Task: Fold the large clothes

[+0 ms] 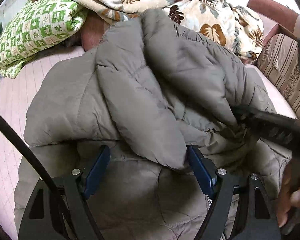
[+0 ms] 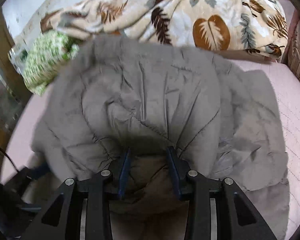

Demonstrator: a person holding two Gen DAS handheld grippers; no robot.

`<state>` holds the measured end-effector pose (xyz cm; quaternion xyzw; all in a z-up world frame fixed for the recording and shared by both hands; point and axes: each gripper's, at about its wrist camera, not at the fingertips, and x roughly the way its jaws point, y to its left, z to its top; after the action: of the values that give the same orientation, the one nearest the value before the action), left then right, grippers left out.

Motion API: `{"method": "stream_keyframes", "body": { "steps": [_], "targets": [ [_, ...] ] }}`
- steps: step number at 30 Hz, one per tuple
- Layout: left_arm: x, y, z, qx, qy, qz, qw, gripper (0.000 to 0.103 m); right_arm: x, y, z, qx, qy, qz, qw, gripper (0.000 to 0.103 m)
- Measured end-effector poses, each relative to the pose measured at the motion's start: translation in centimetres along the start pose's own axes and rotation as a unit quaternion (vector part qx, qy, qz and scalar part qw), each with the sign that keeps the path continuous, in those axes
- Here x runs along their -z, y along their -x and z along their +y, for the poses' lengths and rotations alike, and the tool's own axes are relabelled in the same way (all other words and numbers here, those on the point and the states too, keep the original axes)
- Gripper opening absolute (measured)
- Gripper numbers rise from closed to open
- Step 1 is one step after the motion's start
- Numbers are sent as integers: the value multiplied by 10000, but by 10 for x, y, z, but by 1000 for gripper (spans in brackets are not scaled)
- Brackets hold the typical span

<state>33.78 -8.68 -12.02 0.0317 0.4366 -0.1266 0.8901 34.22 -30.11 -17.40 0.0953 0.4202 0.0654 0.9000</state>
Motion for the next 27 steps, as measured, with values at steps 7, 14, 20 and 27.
{"method": "stream_keyframes", "body": {
  "steps": [7,14,20,27],
  "targets": [
    [1,9,-9,26,-112,-175,9998,79,1,7,0,-1,71,-177,9998,40],
    [-1,26,-11,12,-165,-475,9987,79,-1,53,3,-215,-17,-508,9985,40],
    [1,26,-19,-109,-397,-530,9977,79,20,57,3,-228,-109,-418,9988,40],
    [5,12,-20,-177,-457,-300,9984,79,29,20,0,-136,-52,-2,9999,40]
  ]
}}
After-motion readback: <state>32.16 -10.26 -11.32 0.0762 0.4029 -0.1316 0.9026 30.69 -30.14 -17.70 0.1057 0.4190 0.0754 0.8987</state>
